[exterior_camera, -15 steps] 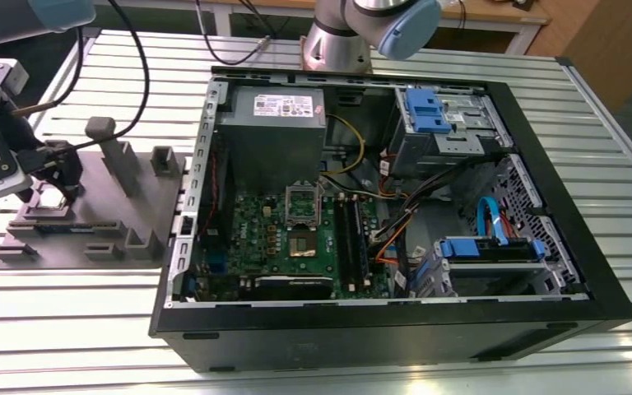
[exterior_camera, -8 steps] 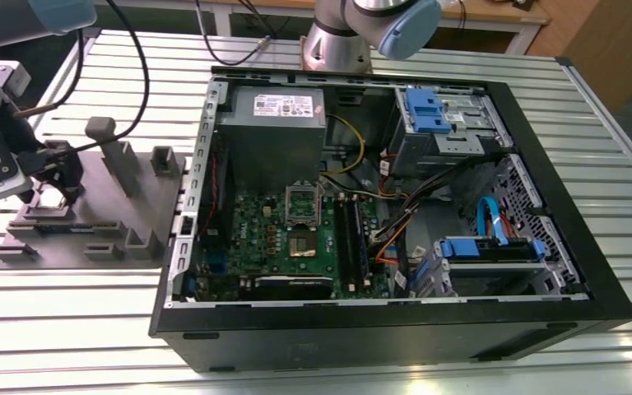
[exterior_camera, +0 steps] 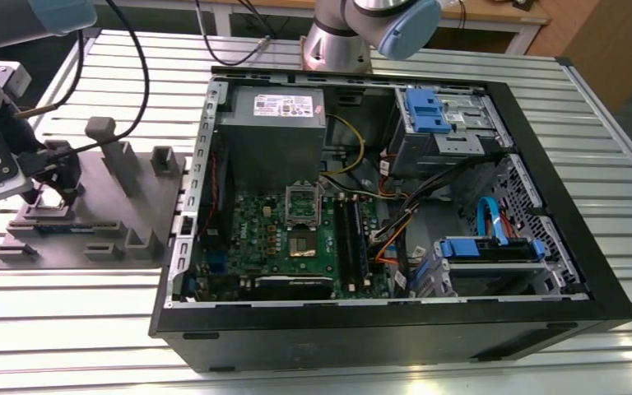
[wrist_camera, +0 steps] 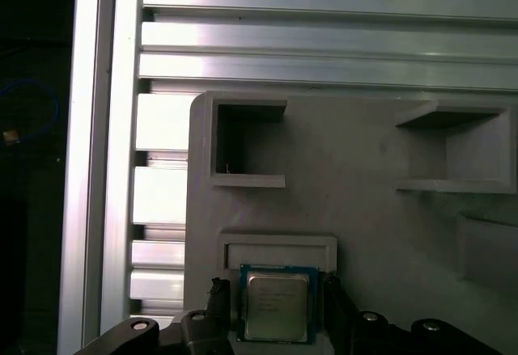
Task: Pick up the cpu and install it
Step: 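Pick up the cpu and move it towards the insertion slot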
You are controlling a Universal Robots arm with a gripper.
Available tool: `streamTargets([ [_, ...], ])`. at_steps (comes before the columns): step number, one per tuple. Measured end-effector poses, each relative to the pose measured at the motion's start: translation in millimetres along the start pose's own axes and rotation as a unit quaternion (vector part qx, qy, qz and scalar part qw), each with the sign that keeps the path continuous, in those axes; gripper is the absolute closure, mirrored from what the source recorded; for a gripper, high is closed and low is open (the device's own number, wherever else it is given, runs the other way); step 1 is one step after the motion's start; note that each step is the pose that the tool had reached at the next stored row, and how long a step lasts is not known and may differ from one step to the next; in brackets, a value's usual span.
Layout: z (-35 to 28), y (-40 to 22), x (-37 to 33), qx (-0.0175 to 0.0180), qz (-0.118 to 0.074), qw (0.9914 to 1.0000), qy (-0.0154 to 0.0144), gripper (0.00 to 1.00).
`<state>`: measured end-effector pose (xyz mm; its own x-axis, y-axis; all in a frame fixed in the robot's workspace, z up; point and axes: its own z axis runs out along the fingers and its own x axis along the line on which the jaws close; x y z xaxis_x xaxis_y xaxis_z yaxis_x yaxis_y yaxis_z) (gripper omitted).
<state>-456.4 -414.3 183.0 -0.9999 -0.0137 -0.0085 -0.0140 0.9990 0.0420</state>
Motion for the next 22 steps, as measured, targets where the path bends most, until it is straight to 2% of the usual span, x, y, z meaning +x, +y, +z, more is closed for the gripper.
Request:
streamTargets([
  [6,0.2,0.0,0.0,0.0,0.0,1.0,0.0,0.44],
  [7,0.2,0.0,0.0,0.0,0.0,1.0,0.0,0.51],
  [9,0.2,0.0,0.0,0.0,0.0,1.0,0.0001,0.52],
  [19,0.0,0.0,0.0,-0.0001,0.0,1.0,-0.0002,0.53],
  [22,-3.5,0.1,0.0,0.0,0.0,1.0,0.0,0.53],
])
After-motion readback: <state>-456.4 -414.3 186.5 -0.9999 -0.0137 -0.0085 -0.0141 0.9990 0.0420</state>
